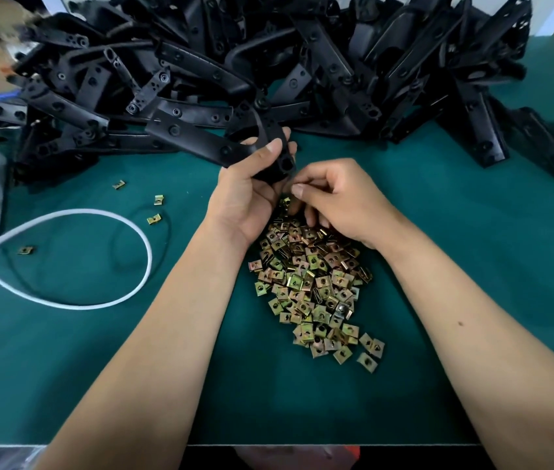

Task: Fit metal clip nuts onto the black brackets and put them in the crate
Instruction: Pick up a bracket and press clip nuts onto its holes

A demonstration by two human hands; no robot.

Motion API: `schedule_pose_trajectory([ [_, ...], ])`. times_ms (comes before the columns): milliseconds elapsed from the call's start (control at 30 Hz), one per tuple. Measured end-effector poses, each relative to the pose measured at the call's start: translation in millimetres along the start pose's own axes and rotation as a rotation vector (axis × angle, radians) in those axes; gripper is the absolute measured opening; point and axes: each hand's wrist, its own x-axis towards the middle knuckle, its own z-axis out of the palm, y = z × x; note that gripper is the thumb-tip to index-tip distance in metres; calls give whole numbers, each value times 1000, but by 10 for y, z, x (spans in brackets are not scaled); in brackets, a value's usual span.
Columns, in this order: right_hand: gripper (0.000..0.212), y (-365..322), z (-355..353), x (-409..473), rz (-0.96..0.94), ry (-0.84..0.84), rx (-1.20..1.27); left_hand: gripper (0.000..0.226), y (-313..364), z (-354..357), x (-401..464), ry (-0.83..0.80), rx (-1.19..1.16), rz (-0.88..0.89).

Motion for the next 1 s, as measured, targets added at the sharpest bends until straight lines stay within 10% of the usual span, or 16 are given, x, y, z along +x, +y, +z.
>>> schedule_pose_trajectory([
  [367,21,-9,-64,-5,62,318,449,40,-29,-20,14,-71,-65,-16],
  [1000,10,-30,-125,-87,146,280,665,18,-62,39,-67,-88,190,57],
])
